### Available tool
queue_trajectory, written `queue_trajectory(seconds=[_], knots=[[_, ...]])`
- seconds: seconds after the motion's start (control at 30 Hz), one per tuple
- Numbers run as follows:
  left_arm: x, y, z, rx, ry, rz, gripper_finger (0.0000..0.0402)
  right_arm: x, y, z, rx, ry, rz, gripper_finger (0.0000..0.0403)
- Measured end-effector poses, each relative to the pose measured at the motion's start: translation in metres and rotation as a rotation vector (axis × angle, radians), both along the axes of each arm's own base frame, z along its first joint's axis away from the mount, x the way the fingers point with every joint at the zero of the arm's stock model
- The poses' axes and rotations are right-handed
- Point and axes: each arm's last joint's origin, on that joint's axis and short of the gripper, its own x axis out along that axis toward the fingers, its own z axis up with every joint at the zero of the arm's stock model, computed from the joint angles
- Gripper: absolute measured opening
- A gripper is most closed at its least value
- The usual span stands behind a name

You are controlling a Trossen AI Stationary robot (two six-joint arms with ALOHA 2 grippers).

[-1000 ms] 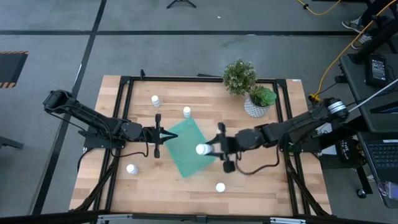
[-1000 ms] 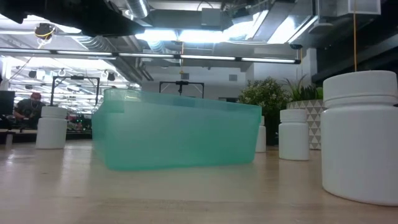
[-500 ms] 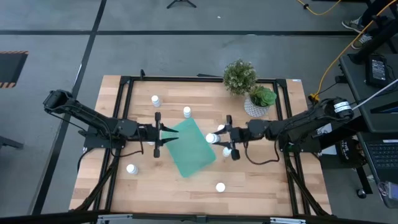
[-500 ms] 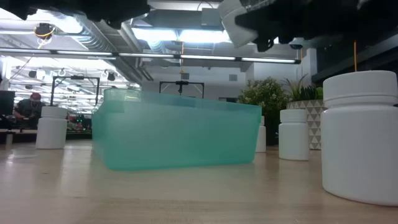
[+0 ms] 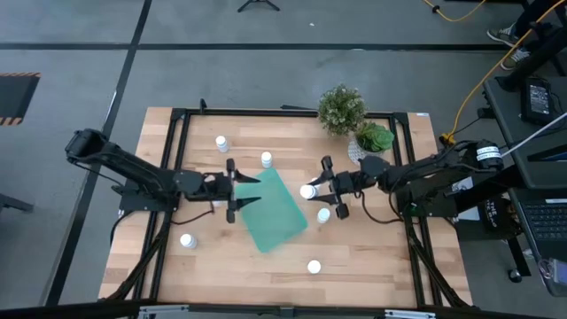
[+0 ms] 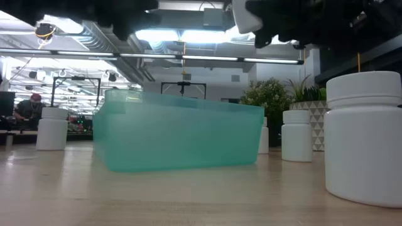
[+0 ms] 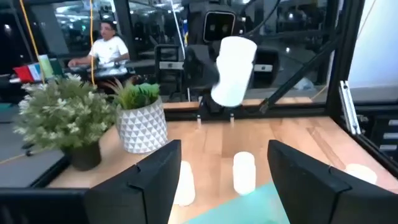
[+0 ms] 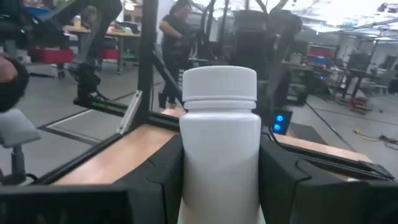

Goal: Pick and place pill bottles into a basket
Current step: Put the white medicine bottle into the green bin

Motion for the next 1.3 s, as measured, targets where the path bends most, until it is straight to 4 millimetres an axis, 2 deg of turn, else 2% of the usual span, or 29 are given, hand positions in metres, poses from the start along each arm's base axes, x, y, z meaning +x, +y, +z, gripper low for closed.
queue_trajectory(seconds=[0.13,0.33,0.5,0.6,0.8,1.3], knots=[[0.019,-0.001,-0.003,0.016,-0.045,-0.004,0.0232,0.001,0.004,-0.002,0.024,0.033,0.013,0.0149],[0.058,0.000,-0.003,0.038,0.015,-0.003,0.0233,0.004,0.008,-0.010,0.042,0.078,0.005,0.0149],[0.084,0.001,0.002,0.085,0.014,0.018,0.0233,0.010,0.009,-0.021,0.040,0.086,0.009,0.0149],[0.095,0.000,0.007,0.081,-0.004,-0.029,0.0233,0.013,0.009,-0.027,0.023,0.081,0.007,0.0149],[0.106,-0.001,0.012,0.069,-0.017,-0.072,0.0233,0.024,0.011,-0.026,-0.029,0.043,0.030,0.0148],[0.106,-0.007,0.013,0.072,0.004,-0.096,0.0233,0.029,-0.001,-0.023,-0.059,0.025,0.075,0.0144]])
